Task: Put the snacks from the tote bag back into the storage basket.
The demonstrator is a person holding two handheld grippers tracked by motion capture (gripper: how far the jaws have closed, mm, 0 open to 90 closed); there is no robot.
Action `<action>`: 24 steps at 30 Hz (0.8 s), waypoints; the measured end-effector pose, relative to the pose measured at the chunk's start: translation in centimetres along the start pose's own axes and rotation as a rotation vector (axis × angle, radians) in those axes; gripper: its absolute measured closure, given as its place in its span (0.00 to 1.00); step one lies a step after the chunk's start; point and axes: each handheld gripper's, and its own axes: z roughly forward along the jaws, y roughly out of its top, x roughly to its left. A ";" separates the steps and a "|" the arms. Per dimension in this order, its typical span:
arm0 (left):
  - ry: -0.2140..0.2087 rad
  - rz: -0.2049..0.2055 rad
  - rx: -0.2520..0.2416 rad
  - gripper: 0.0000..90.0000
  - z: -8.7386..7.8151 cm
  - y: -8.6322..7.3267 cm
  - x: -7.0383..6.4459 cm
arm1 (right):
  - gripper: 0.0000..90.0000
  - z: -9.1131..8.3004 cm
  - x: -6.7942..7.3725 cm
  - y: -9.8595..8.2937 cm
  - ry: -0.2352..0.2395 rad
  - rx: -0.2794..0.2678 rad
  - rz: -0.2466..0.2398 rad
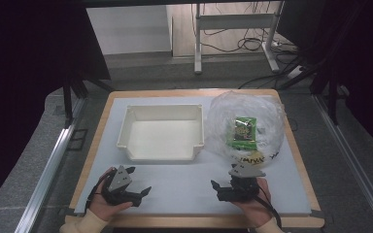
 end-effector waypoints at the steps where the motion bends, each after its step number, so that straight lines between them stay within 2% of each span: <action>1: 0.001 0.000 -0.001 0.12 0.0 0.0 0.0 | 0.13 -0.1 0.0 0.1 0.004 -0.008 -0.010; 8: -0.001 0.007 -0.015 0.12 -0.2 -0.1 -0.3 | 0.13 0.1 0.9 0.3 0.028 -0.009 -0.038; 9: -0.001 0.008 -0.016 0.12 -0.3 -0.1 -0.3 | 0.14 0.3 1.1 0.5 0.046 0.001 -0.037; 14: -0.012 0.009 -0.017 0.12 0.0 0.0 -0.2 | 0.18 0.7 1.4 0.6 0.073 0.017 -0.032; 17: -0.015 0.014 -0.013 0.12 0.1 0.1 -0.2 | 0.18 0.6 1.4 0.8 0.072 0.013 -0.034; 20: -0.018 0.007 -0.016 0.12 0.0 0.1 -0.3 | 0.18 0.3 1.3 1.2 0.077 -0.008 -0.017; 24: -0.020 -0.004 -0.021 0.12 -0.1 0.0 -0.4 | 0.18 0.3 1.5 1.7 0.072 -0.014 -0.029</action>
